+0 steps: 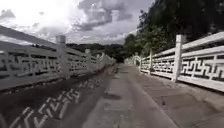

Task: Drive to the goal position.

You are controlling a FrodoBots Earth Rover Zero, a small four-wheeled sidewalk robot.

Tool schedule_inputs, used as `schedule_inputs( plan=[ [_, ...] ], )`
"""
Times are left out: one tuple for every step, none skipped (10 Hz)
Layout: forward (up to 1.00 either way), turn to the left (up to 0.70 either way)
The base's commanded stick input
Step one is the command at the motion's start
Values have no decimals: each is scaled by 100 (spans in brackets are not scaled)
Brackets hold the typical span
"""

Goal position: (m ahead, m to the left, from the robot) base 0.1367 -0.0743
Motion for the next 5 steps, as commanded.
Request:
schedule_inputs(
  plan=[
    [45, 0],
    [45, 0],
    [45, 0],
    [45, 0],
    [45, 0]
  ],
)
